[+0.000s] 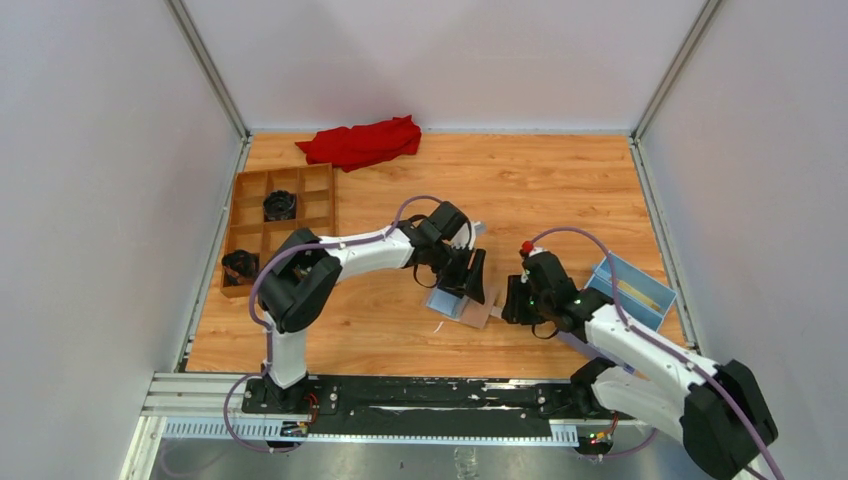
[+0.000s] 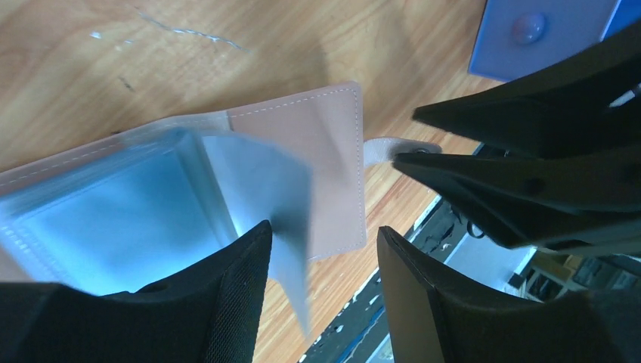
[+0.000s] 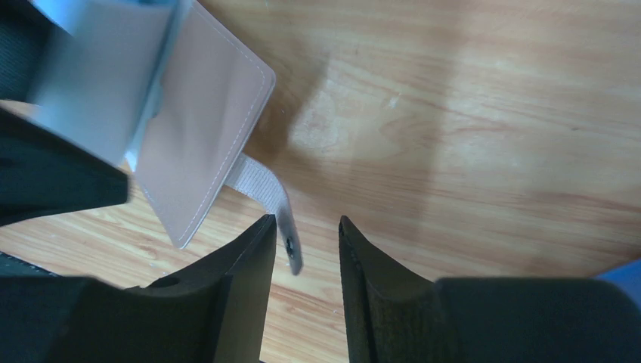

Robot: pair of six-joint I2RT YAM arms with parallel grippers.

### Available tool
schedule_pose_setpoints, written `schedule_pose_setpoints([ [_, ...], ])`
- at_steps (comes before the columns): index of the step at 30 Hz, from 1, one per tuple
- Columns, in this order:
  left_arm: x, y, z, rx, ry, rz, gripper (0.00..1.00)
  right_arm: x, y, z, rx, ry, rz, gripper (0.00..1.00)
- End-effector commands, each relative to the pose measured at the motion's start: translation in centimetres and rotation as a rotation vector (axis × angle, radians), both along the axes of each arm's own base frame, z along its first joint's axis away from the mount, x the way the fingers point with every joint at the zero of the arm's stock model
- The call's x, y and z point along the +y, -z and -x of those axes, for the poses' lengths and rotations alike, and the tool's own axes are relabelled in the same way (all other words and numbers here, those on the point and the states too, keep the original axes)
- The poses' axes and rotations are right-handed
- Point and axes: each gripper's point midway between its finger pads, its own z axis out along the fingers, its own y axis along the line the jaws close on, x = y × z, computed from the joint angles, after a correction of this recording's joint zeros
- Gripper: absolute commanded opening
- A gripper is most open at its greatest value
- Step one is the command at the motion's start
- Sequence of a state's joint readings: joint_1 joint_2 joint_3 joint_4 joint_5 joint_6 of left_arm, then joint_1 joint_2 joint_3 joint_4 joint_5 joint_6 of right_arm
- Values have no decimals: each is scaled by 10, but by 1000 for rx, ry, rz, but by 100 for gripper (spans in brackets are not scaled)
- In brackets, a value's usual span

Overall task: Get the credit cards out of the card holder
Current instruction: Remove the credit card from the card holder.

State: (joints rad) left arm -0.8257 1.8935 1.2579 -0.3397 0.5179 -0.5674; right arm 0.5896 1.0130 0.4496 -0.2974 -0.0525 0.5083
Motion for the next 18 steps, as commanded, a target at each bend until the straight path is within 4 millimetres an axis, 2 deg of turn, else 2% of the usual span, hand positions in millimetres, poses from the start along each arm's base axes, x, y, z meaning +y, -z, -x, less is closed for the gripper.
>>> schedule_pose_setpoints([
  [1,-17,6,14,56,36,38,57,-16,-37,-10,-84,73,-14,42],
  [6,-36,5,24,77,55,82,57,-29,-75,-20,-227,156,-66,46],
  [10,-41,-8,27,55,73,98,57,-38,-85,-20,-251,220,-90,48],
  [13,-28,-24,13,-32,43,58,57,-33,-87,-18,-246,216,-127,48],
  [16,-11,-39,-5,-77,-20,56,58,-19,-86,-17,-223,160,-171,46],
  [18,0,-43,-13,-82,-66,75,57,-10,-87,-17,-208,121,-198,38],
])
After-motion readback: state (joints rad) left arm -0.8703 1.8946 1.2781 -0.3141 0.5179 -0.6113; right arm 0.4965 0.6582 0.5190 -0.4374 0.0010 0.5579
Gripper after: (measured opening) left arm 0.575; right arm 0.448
